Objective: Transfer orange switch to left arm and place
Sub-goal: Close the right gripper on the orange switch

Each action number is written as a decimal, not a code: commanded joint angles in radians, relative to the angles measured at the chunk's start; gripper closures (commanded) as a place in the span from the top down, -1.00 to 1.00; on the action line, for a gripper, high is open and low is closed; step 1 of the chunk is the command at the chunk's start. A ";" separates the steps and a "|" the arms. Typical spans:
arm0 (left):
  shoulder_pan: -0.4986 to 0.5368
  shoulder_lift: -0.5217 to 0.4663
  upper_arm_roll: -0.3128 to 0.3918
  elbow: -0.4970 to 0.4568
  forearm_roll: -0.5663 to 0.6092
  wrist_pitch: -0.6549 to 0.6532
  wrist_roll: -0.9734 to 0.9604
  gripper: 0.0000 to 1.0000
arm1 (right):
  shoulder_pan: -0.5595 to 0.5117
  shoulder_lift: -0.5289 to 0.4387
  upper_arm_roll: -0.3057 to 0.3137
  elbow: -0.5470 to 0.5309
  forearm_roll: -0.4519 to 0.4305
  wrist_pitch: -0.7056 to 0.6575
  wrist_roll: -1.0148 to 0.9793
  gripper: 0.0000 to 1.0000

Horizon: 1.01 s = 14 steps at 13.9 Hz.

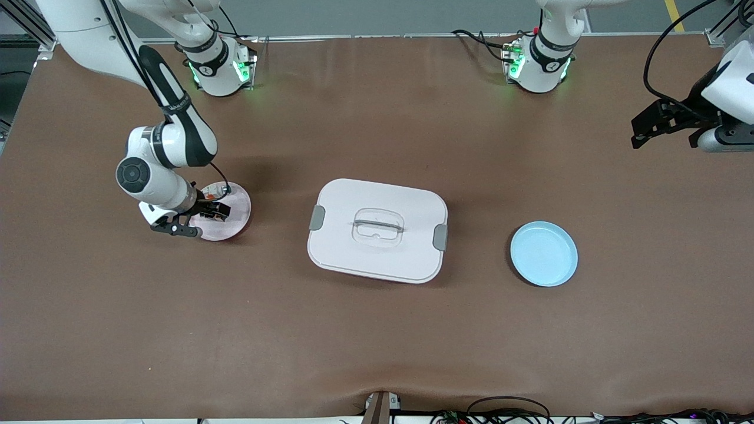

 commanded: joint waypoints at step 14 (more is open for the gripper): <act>0.001 0.011 -0.001 0.005 -0.008 0.020 0.014 1.00 | 0.004 -0.023 -0.003 0.086 0.011 -0.196 0.137 -1.00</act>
